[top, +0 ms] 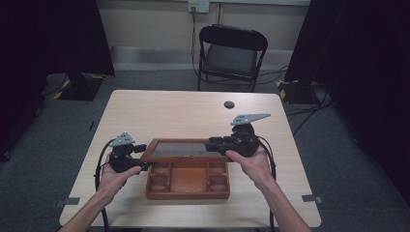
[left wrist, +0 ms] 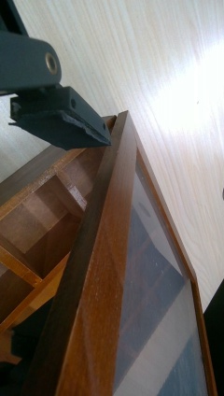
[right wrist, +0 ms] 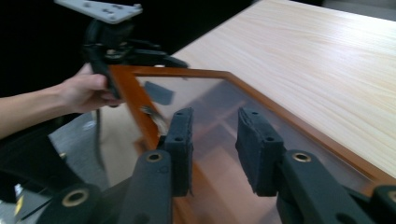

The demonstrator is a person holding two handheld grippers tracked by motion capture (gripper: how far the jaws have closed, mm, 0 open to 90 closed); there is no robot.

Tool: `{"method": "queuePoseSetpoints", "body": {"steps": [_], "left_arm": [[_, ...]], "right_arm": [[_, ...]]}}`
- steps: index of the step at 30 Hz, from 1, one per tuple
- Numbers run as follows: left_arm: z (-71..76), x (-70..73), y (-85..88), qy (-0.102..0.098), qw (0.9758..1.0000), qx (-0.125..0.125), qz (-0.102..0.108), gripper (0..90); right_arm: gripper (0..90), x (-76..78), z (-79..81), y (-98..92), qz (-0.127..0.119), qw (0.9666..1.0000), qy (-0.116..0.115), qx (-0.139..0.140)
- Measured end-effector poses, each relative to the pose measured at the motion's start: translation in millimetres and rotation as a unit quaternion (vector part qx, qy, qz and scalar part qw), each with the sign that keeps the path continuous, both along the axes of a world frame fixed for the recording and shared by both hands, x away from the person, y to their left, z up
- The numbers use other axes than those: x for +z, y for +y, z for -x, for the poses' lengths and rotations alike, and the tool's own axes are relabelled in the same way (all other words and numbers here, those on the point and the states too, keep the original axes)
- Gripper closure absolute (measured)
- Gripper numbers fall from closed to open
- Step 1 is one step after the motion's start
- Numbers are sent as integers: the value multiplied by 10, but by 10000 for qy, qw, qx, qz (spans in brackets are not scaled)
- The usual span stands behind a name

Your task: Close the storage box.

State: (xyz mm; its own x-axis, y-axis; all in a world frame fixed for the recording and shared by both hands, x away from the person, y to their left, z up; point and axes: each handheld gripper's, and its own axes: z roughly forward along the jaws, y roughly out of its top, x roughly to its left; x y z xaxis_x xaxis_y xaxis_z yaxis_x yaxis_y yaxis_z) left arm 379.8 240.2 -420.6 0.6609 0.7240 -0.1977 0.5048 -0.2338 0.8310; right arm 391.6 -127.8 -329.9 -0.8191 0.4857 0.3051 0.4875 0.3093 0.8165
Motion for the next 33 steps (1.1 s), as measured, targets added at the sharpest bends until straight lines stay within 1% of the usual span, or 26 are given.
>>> {"method": "queuePoseSetpoints", "body": {"steps": [1, 2, 4, 5, 7, 9, 10, 11, 12, 13, 14, 15, 17, 20, 21, 22, 23, 25, 27, 28, 29, 31, 32, 33], "left_arm": [[2, 0, 3, 8, 10000, -7, -3, 212], [3, -2, 8, 6, 10000, -25, -50, 212], [11, -15, 0, 46, 10000, -49, -24, 212], [9, -19, -4, 40, 9999, -71, -60, 212], [9, -24, -16, 61, 10000, -59, -15, 212], [8, -27, -23, 61, 9999, -77, -31, 212], [8, -27, -23, 61, 9999, -77, -31, 212], [9, -27, -26, 65, 9999, -83, -61, 212], [8, -29, -28, 69, 9999, -82, -49, 212], [9, -29, -31, 73, 9999, -76, -41, 212], [9, -26, -29, 55, 9999, -86, -62, 213], [9, -26, -29, 55, 9999, -86, -62, 213], [9, -24, -29, 49, 9999, -91, -61, 213], [8, -23, -28, 50, 9999, -95, -55, 213], [8, -23, -28, 46, 9999, -93, -65, 211], [8, -25, -31, 34, 9999, -107, -68, 211], [10, -28, -31, 47, 9999, -126, -76, 212], [7, -29, -34, 37, 9999, -123, -88, 211], [7, -31, -37, 32, 9998, -136, -104, 211], [5, -34, -36, 30, 9998, -146, -161, 211], [1, -40, -39, 55, 9998, -112, -159, 211], [-11, -45, -33, 60, 9997, -120, -201, 211], [-11, -45, -33, 60, 9997, -120, -201, 212], [-22, -55, -37, 87, 9998, -81, -149, 212]], "right_arm": [[679, 13, 5, 40, 3, 10000, -2, 80], [686, 22, 9, 81, 24, 9999, -10, 139], [699, 24, 11, 164, 46, 9996, 34, 277], [720, 19, 10, 195, 80, 9994, 52, 320], [729, -6, 10, 291, 216, 9987, 77, 450], [735, -31, 15, 350, 202, 9984, 86, 520], [735, -31, 15, 350, 202, 9984, 86, 520], [736, -59, 7, 396, 219, 9981, 121, 565], [736, -59, 7, 396, 219, 9981, 121, 565], [740, -76, -3, 414, 189, 9978, 157, 611], [744, -106, -18, 446, 160, 9974, 250, 653], [744, -120, -22, 464, 174, 9972, 253, 688], [749, -135, -19, 489, 162, 9967, 300, 730], [756, -142, -18, 508, 202, 9963, 301, 778], [756, -155, -24, 518, 188, 9959, 358, 813], [756, -155, -24, 518, 188, 9959, 358, 813], [757, -181, -51, 518, 93, 9948, 479, 892], [764, -196, -75, 513, 35, 9943, 587, 892], [778, -198, -77, 511, 42, 9942, 577, 910], [806, -203, -74, 513, 51, 9936, 603, 953], [808, -202, -71, 516, 67, 9936, 600, 953], [811, -205, -70, 519, 74, 9938, 587, 942], [811, -205, -70, 519, 74, 9938, 587, 942], [811, -211, -70, 520, 78, 9942, 556, 916]]}}
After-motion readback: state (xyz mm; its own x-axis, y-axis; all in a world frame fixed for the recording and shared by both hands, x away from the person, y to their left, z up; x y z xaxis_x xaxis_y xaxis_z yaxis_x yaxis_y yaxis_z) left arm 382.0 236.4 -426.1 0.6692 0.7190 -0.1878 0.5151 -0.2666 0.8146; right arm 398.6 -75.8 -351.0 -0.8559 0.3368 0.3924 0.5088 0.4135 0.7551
